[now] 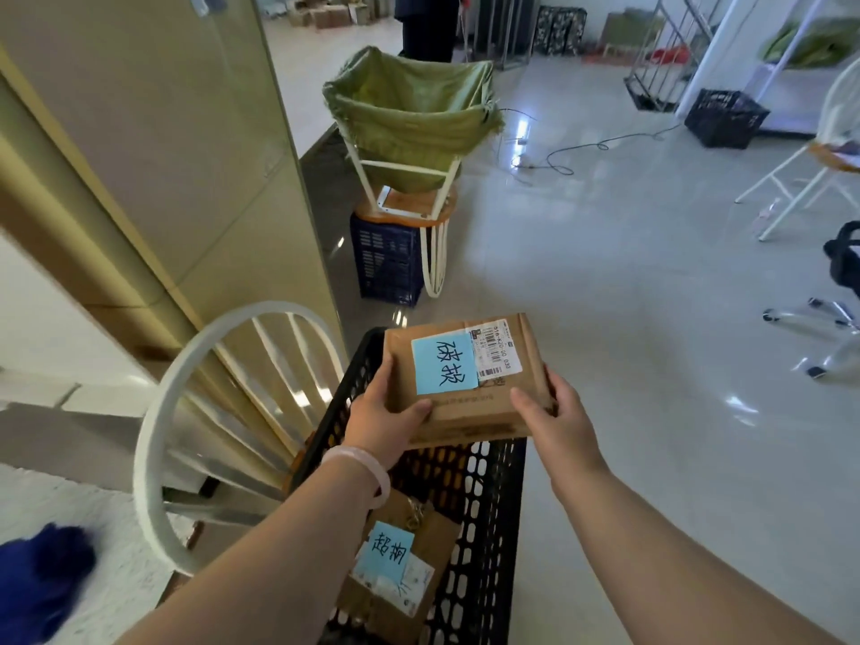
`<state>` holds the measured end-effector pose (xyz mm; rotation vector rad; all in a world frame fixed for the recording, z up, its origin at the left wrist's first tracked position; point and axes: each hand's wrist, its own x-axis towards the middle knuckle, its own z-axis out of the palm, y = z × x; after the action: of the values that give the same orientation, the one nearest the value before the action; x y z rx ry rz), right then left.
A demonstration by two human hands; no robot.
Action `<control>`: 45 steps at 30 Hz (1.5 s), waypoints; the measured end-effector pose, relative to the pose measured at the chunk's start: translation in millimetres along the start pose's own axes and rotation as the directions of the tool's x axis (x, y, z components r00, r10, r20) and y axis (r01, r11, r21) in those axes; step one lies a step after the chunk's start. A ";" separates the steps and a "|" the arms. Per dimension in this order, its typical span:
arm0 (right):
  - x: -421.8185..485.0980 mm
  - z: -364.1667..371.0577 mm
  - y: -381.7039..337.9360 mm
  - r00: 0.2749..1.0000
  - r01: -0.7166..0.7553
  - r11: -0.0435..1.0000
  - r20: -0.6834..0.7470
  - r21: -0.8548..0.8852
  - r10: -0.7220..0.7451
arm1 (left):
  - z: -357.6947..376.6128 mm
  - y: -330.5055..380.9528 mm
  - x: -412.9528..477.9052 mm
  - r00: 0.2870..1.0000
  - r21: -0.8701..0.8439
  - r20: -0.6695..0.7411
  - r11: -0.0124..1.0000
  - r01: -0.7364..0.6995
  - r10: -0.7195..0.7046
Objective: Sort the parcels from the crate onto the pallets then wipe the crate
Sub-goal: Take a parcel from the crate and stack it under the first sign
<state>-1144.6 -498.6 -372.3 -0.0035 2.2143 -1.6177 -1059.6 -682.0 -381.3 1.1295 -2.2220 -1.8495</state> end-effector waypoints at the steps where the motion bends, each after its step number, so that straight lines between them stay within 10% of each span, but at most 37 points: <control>1: -2.0 -3.5 -4.0 1.000 0.021 1.000 -0.005 -0.006 -0.021 | 2.9 2.2 -4.2 1.000 -0.025 -0.014 1.000 0.000 -0.001; 45: -21.8 0.2 -30.6 0.938 0.346 0.915 0.101 -0.207 -0.332 | 7.9 -0.1 -70.3 0.961 -0.043 -0.270 0.998 0.049 -0.058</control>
<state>-1131.4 -503.9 -337.4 -0.5228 2.4332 -1.4956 -1011.6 -637.2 -355.2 1.3565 -2.0180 -1.6291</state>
